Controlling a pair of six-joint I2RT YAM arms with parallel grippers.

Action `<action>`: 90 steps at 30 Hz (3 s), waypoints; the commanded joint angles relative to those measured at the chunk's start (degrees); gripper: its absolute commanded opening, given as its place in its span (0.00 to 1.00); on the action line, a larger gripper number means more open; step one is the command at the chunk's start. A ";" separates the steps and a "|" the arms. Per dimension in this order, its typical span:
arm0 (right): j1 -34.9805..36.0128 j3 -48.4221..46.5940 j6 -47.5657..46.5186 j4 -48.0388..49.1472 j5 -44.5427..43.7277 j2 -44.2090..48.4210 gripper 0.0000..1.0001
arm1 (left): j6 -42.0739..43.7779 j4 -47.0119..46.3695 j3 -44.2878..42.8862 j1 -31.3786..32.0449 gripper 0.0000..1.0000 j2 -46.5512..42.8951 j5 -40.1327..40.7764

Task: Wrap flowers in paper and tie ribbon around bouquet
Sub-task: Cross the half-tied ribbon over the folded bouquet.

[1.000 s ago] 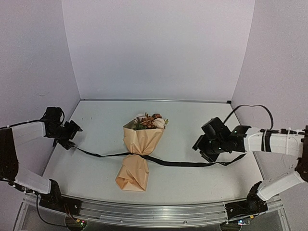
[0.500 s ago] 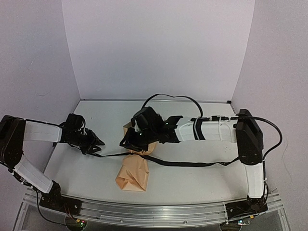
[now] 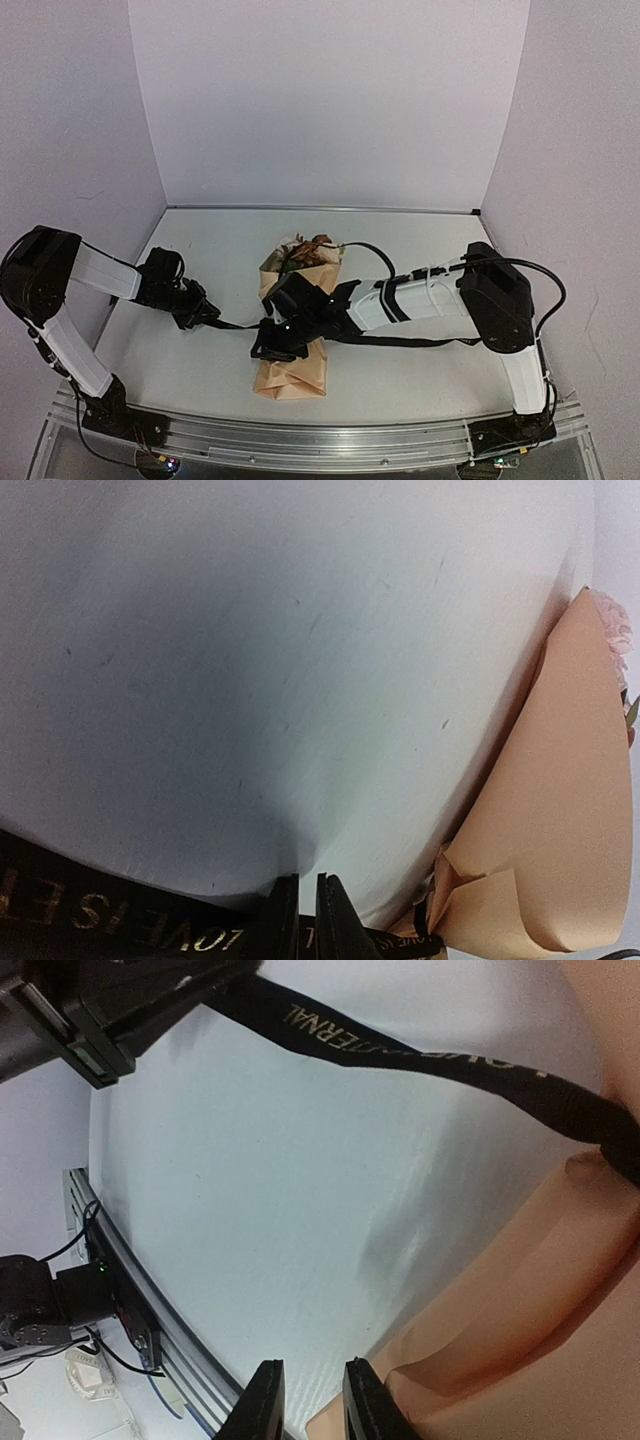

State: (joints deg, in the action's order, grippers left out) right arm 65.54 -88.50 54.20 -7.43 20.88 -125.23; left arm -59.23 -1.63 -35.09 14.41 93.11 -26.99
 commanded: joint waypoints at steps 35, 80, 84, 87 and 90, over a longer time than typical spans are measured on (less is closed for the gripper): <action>-0.94 -6.25 -9.43 -15.50 -12.19 2.26 0.31 | 9.84 14.26 -5.01 -0.34 0.00 -6.33 4.55; -8.34 44.36 30.26 0.34 -33.68 37.23 0.67 | -54.45 -29.79 9.27 27.38 0.65 -1.77 17.53; -8.33 41.99 27.83 1.32 -32.44 35.66 0.66 | -54.53 -30.56 8.52 27.57 0.56 0.55 17.99; -8.34 38.82 23.24 0.33 -31.90 34.37 0.65 | -51.47 -29.57 8.39 26.62 0.37 0.65 18.46; -8.30 33.77 17.95 -3.84 -31.86 32.84 0.64 | -43.42 -24.98 6.17 24.90 0.19 0.09 16.97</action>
State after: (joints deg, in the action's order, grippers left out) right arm 57.14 -47.94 79.35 -9.25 -10.71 -90.69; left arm -110.38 -29.65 -25.63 41.15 93.17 -9.91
